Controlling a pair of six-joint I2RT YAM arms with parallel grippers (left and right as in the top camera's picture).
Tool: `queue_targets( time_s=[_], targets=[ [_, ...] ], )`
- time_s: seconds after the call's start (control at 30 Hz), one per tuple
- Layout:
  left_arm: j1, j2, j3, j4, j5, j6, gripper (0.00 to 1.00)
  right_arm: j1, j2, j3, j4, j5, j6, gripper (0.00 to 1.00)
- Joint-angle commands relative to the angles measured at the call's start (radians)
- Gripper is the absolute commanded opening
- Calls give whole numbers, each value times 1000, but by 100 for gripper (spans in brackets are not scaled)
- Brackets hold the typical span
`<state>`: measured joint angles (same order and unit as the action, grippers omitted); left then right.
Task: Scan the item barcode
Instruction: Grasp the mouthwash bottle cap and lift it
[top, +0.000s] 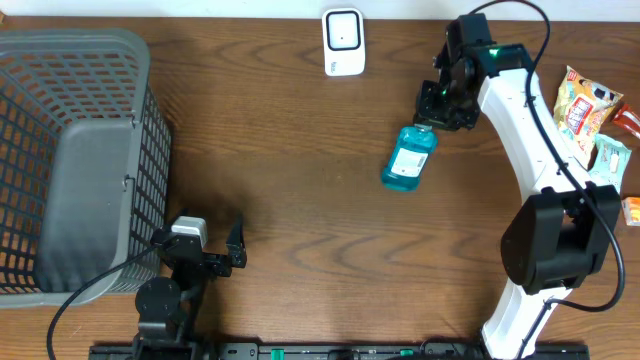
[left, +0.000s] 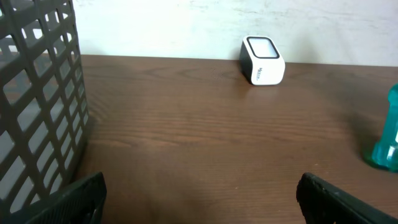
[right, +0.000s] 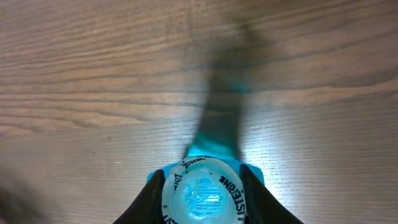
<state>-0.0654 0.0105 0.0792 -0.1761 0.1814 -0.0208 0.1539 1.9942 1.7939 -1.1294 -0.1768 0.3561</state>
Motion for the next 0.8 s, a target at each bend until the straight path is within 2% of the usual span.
queue_targets(
  time_s=[0.0, 0.4, 0.77],
  targets=[
    [3, -5, -16, -24, 13, 13, 98, 5, -55, 39, -13, 40, 2, 2],
    [3, -5, -16, -24, 13, 13, 98, 6, -92, 37, 15, 201, 3, 1],
    [3, -5, -16, -23, 13, 13, 98, 38, -92, 37, 37, 201, 14, 11]
  ],
)
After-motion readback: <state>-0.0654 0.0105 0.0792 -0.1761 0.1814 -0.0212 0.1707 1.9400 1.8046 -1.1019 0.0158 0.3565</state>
